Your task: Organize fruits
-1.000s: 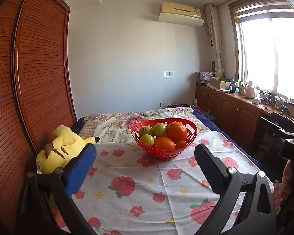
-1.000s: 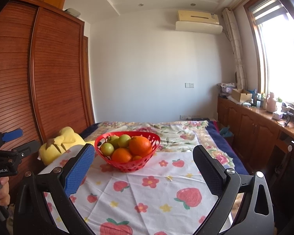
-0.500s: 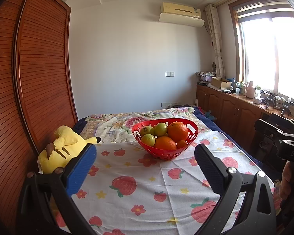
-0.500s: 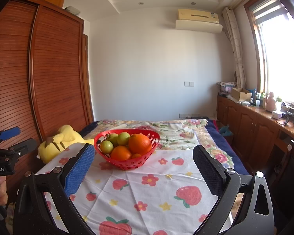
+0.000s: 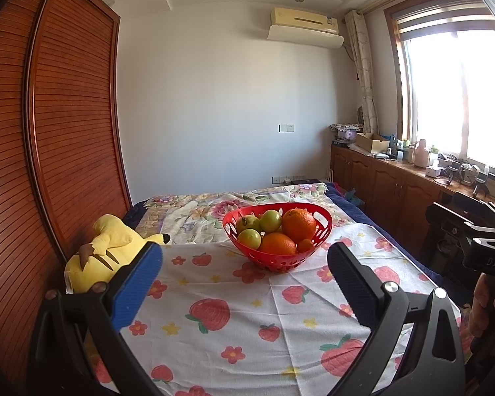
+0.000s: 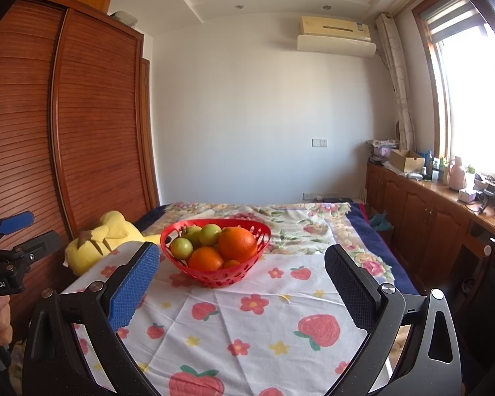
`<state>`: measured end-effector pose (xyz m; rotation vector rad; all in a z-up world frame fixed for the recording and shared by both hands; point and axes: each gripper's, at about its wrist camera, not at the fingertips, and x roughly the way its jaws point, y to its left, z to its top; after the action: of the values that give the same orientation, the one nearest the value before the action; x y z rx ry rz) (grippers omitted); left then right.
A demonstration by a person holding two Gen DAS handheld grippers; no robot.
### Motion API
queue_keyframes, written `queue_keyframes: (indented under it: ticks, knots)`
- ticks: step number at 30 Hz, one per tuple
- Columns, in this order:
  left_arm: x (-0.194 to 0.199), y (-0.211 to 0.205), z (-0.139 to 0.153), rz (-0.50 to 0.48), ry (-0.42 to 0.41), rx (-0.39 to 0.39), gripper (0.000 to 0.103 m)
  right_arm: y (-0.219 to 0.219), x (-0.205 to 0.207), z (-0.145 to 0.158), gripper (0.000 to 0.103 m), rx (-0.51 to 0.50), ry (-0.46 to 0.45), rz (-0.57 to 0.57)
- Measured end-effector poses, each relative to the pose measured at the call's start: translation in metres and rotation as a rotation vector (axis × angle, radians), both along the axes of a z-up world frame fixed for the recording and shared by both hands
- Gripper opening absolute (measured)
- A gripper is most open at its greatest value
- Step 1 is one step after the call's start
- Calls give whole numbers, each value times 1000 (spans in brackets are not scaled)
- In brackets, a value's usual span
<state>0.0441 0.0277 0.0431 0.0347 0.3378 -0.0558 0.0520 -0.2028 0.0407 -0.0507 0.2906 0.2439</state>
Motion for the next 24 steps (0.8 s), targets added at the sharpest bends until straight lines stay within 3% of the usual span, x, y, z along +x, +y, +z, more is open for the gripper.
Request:
queue_keyframes:
  ticks: [24]
  knots:
    - [-4,-1,5,3,-17,10,101,2,-1,4,102,-1,-7,-1]
